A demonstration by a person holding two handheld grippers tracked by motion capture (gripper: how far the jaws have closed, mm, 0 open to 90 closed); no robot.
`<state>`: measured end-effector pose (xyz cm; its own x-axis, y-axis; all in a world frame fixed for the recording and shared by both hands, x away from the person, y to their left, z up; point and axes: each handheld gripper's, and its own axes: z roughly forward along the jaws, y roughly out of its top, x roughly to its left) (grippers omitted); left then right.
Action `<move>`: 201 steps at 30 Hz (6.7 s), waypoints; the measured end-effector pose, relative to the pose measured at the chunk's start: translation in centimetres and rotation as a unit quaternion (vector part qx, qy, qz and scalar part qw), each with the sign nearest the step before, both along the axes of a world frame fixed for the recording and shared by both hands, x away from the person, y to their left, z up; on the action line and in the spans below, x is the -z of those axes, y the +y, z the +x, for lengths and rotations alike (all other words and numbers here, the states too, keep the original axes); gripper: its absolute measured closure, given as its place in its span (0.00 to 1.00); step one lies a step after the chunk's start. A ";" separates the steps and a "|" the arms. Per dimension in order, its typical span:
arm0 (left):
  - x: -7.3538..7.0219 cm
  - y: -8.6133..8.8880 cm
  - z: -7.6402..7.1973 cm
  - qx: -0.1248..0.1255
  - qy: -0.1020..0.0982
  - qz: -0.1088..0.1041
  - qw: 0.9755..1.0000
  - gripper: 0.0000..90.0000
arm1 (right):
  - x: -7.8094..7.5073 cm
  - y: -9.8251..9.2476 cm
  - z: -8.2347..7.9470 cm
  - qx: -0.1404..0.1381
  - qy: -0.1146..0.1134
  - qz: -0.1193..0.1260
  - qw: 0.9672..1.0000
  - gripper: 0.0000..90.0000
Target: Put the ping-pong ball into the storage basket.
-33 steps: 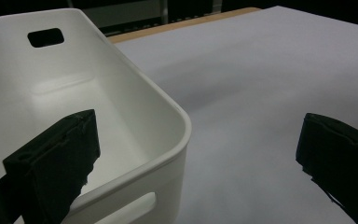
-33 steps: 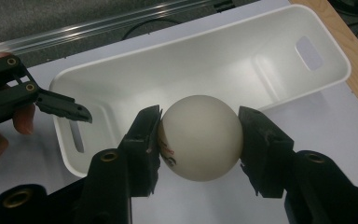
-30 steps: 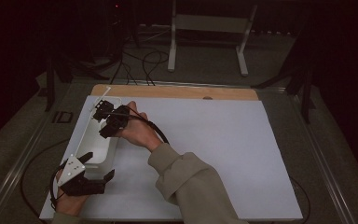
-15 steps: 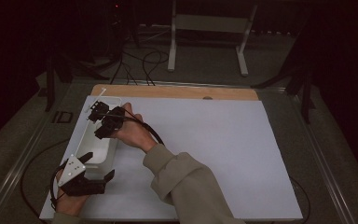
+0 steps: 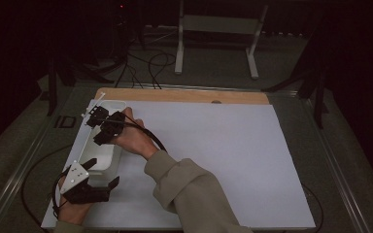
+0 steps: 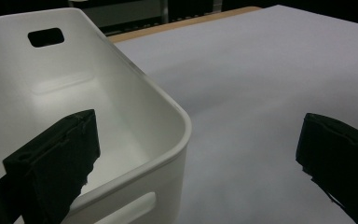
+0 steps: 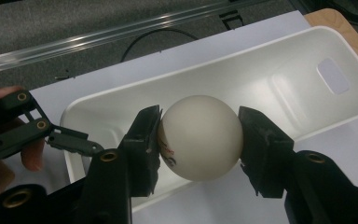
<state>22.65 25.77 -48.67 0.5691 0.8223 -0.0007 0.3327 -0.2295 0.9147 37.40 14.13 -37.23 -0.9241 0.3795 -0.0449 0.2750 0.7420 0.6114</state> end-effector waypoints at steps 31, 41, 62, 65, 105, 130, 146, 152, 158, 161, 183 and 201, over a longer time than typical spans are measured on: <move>0.0 0.0 0.0 0.000 -0.001 0.000 1.000 0.00 | 0.5 0.7 0.5 0.024 -0.001 0.013 1.000 0.56; 0.0 0.0 0.0 -0.001 -0.001 0.000 1.000 0.00 | 0.6 0.9 0.5 0.026 0.000 0.017 1.000 0.55; 0.0 0.0 0.0 -0.002 -0.001 -0.001 1.000 0.00 | 1.1 0.9 0.6 0.037 0.007 0.013 0.999 0.11; 0.0 0.0 0.0 -0.002 -0.001 -0.001 1.000 0.00 | 1.2 0.7 0.5 0.034 0.006 0.012 0.999 0.11; 0.1 -0.1 0.1 -0.003 -0.001 0.010 1.000 0.00 | 0.5 -3.5 0.0 0.040 -0.003 0.026 0.999 0.11; 0.1 -0.3 0.2 -0.004 0.001 0.012 1.000 0.00 | 0.9 -9.4 -0.8 0.060 -0.019 0.029 0.998 0.11; 0.1 -0.3 0.2 -0.005 0.000 0.013 1.000 0.00 | 2.4 -14.0 -1.5 0.083 -0.024 0.032 0.996 0.11; 0.1 -0.3 0.2 -0.004 0.000 0.013 1.000 0.00 | 3.0 -15.8 -1.8 0.096 -0.024 0.035 0.994 0.11; 0.1 -0.3 0.2 -0.003 0.000 0.014 1.000 0.00 | 3.4 -17.2 -2.2 0.103 -0.028 0.036 0.994 0.11; 0.1 -0.3 0.2 -0.003 0.000 0.014 1.000 0.00 | 3.9 -18.8 -2.6 0.112 -0.029 0.042 0.992 0.11; 0.1 -0.4 0.3 -0.005 0.001 0.014 1.000 0.00 | 5.7 -25.9 -4.8 0.158 -0.039 0.057 0.985 0.11; 0.1 -0.4 0.3 -0.009 0.004 0.003 1.000 0.00 | 7.7 -33.8 -7.8 0.213 -0.057 0.090 0.971 0.11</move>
